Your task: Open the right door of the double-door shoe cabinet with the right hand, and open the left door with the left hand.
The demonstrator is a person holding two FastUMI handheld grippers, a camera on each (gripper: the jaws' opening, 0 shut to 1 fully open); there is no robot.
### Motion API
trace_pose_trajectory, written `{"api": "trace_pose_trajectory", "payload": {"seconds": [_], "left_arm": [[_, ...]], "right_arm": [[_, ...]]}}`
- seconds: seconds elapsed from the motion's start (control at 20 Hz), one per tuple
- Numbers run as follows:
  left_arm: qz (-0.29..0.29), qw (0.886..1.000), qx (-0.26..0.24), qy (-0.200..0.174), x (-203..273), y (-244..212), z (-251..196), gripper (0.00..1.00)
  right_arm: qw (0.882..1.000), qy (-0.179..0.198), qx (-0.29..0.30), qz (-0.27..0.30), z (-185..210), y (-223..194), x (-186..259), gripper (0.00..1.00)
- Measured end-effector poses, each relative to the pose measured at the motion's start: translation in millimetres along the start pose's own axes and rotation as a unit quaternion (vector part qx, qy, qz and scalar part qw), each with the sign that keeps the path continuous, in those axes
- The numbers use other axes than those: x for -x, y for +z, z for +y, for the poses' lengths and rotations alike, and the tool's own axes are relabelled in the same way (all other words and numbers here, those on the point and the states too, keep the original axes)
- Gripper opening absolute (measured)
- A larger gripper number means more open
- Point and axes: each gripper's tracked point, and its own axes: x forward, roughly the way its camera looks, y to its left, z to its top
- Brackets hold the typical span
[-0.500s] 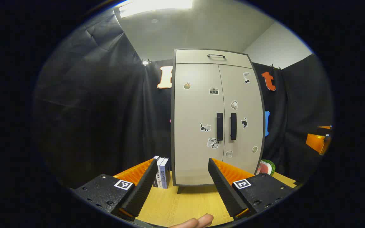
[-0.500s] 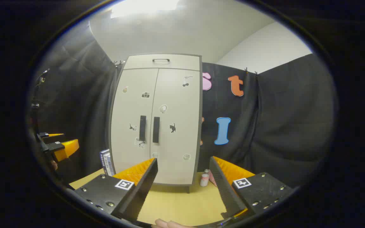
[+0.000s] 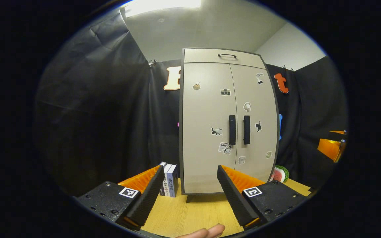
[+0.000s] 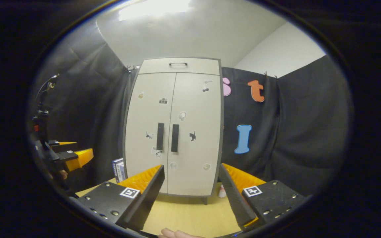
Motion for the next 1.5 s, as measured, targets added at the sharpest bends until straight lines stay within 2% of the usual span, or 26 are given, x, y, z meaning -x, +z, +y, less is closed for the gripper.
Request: {"api": "trace_pose_trajectory", "payload": {"seconds": [0.25,0.45,0.5,0.55,0.7,0.85,1.1,1.2,1.4,1.5], "left_arm": [[-0.017,0.999,0.004,-0.027,-5,10,-17,1.0],[-0.028,0.999,-0.008,-0.034,-6,10,-28,0.99],[-0.032,0.999,-0.006,-0.041,-5,9,-33,0.99],[-0.034,0.998,-0.002,-0.049,-5,8,-38,0.99],[-0.041,0.997,0.003,-0.071,-7,3,-47,1.0],[-0.034,0.998,0.012,-0.051,-15,-6,-37,0.98],[-0.018,0.999,0.028,-0.042,-21,-20,-23,0.98],[-0.014,0.999,0.032,-0.037,-21,-24,-16,0.98],[-0.002,0.999,0.04,-0.028,-24,-36,-2,0.98],[0.003,0.999,0.04,-0.028,-26,-42,3,0.98]], "right_arm": [[1.0,-0.007,-0.003,0.017,-8,-6,-26,0.98],[0.999,-0.027,0.006,0.017,-14,-4,-64,0.96],[0.999,-0.024,0.004,0.022,-12,-4,-77,0.96],[0.999,-0.015,0.002,0.029,-7,-4,-92,1.0],[1.0,0.007,-0.009,0.026,3,6,-144,0.98],[1.0,0.008,-0.007,0.015,9,13,-196,0.98],[0.999,0.022,0.033,0.005,37,13,-271,0.98],[0.999,0.029,0.027,0.007,50,12,-289,0.98],[0.999,0.006,0.03,0.025,61,0,-312,0.96],[0.999,0.006,0.037,0.032,69,-7,-320,0.98]]}}
